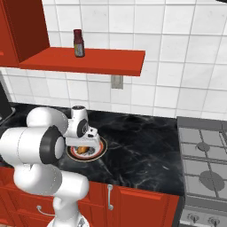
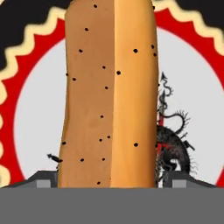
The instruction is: Move the hot dog bun to the plate on the dining table and place the condiment next to that plate. Then navigate to the fridge and take the sausage and place it on the plate as well.
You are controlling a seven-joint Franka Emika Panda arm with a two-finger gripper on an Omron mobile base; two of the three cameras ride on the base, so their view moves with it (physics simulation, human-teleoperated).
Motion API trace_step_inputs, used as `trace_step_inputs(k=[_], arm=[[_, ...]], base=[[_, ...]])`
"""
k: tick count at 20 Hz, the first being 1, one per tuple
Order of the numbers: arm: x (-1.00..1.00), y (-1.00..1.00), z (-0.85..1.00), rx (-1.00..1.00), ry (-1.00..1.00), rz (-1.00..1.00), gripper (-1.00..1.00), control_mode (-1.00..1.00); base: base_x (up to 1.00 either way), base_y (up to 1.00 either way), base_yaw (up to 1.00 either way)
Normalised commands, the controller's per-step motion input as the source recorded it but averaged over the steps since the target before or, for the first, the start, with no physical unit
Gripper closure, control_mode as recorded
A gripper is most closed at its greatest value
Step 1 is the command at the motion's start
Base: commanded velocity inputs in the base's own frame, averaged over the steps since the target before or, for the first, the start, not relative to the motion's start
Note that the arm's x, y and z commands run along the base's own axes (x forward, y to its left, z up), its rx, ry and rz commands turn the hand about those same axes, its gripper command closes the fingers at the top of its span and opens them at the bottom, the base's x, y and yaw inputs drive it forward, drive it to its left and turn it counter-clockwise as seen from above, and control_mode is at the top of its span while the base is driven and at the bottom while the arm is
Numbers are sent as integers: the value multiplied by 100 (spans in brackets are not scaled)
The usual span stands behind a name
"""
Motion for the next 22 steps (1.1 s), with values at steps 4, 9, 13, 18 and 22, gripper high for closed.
trace_step_inputs(k=[4, 9, 13, 18, 22], arm=[[0, 0, -13, 0, -2, 0, 100, -100], [-17, 0, 9, 0, -11, 0, 100, -100], [-46, 0, 46, 0, -26, 0, 100, -100], [-59, -9, 65, 0, -26, 0, 100, -100], [-65, -16, 76, 0, -24, 0, 100, -100]], base=[[0, 0, 0], [0, 0, 0], [0, 0, 0], [0, 0, 0], [0, 0, 0]])
